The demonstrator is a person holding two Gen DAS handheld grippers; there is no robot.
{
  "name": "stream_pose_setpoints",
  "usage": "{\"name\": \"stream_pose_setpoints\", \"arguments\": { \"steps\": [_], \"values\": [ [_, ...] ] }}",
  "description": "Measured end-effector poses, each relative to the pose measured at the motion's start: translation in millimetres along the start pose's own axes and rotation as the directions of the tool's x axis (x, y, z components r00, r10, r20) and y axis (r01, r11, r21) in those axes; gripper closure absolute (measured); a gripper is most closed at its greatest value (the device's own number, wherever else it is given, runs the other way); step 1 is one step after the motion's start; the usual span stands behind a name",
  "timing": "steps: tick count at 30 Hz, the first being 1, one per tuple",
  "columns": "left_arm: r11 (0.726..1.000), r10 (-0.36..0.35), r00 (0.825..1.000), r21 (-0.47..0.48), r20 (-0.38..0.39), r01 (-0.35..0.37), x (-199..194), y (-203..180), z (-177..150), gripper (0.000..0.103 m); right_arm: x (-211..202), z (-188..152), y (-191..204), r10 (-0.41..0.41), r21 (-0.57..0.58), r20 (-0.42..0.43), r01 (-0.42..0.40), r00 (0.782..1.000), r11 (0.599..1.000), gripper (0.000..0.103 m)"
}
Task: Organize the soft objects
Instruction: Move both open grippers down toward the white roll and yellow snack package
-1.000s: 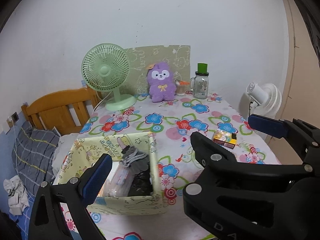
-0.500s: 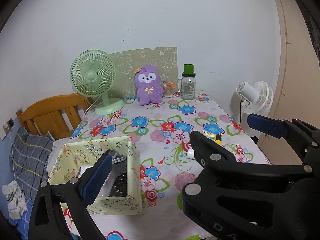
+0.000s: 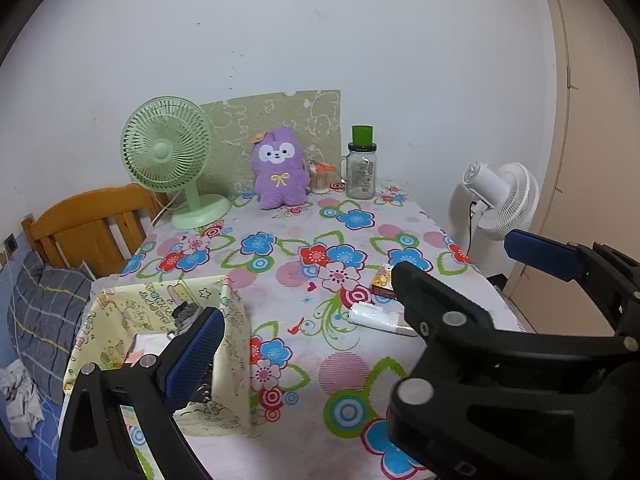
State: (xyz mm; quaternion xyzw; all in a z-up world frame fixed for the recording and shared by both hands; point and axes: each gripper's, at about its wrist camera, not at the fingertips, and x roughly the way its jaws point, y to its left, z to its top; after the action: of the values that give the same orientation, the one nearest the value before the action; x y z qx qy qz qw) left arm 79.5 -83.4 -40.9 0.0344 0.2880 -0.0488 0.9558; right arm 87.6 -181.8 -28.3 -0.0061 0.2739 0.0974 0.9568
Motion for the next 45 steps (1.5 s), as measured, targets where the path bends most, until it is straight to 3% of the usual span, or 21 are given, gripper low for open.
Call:
{"name": "stream_pose_setpoints", "arguments": {
  "steps": [7, 22, 45],
  "values": [
    [1.000, -0.009, 1.000, 0.022, 0.001, 0.009, 10, -11, -1, 0.002, 12, -4, -16, 0.017, 0.004, -0.018, -0.017, 1.000, 1.000, 0.017],
    [0.998, -0.053, 0.996, 0.031, -0.077, 0.056, 57, -32, -12, 0.002, 50, -25, -46, 0.011, 0.036, -0.070, -0.008, 0.998, 0.999, 0.017],
    [0.999, -0.038, 0.984, 0.027, -0.176, 0.044, 130, -42, -32, 0.002, 122, -44, -78, 0.003, 0.072, -0.153, 0.008, 0.988, 0.997, 0.017]
  ]
}}
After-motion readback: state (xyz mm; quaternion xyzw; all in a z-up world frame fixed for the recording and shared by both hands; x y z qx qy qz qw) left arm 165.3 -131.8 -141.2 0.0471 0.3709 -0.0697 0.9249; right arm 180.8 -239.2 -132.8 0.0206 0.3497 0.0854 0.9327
